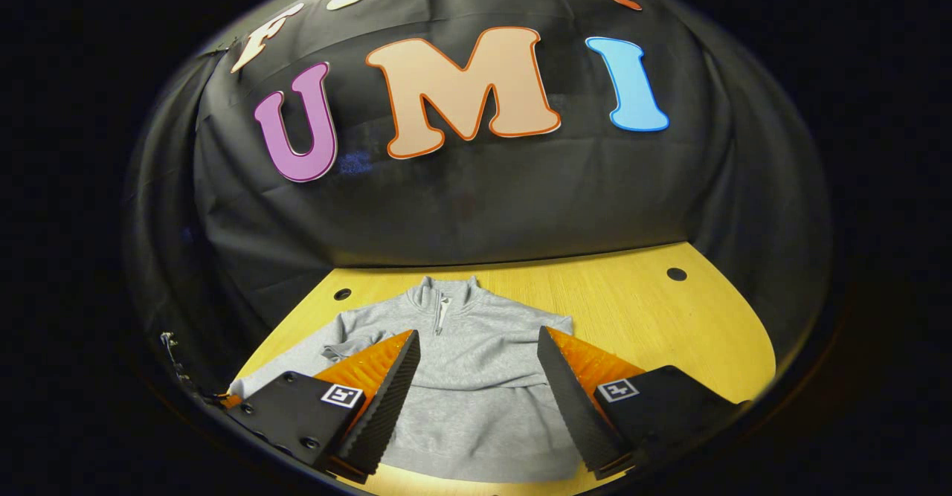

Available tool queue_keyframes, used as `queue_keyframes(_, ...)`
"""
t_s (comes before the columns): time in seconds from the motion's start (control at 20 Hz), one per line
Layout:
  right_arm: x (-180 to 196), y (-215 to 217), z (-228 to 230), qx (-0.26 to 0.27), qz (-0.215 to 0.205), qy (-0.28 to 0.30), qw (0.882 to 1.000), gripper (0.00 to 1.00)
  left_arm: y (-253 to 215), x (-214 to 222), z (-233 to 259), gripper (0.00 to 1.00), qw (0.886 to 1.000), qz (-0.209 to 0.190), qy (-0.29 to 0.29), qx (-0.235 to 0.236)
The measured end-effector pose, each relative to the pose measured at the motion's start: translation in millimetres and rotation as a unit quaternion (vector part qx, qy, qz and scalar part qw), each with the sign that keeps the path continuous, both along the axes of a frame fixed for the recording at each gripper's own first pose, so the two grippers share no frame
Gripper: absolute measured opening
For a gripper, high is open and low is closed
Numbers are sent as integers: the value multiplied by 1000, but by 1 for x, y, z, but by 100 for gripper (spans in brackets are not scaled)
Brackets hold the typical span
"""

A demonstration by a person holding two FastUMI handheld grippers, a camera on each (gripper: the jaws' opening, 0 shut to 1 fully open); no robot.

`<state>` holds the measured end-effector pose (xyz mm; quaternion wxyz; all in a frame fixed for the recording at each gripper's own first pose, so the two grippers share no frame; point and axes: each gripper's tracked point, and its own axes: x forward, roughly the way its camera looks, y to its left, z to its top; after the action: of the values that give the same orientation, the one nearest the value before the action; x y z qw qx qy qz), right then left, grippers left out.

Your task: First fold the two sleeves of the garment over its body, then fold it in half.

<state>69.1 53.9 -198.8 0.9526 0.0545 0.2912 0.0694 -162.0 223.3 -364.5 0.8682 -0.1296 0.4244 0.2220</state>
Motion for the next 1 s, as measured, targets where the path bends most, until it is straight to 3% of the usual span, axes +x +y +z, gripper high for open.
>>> queue_keyframes(0.05, 0, -3, 2, -2, -1, -2, 1000, 98, -2, 1, 2, 0, 1000, 7, 0, -14)
queue_keyframes(0.2, -3, -18, 5, -6, -6, -5, 1000, 94, -2, 8, 8, 0, 999, 24, -3, -32)
queue_keyframes(0.4, -6, -34, 5, -4, -14, -5, 1000, 98, -4, 31, 33, 0, 1000, -3, -24, -12)
queue_keyframes(0.45, -6, -37, 2, -2, -16, -4, 1000, 94, -6, 38, 37, 0, 1000, -7, -29, -8)
queue_keyframes(0.5, -7, -41, 2, 1, -17, -3, 1000, 98, -11, 42, 42, 2, 999, -10, -29, -10)
queue_keyframes(0.95, -19, -88, 2, 1, -39, -9, 999, 94, -53, 119, 94, 0, 994, -54, -91, -12)
queue_keyframes(1.0, -20, -95, 3, 0, -44, -9, 999, 98, -58, 130, 100, 0, 993, -59, -98, -12)
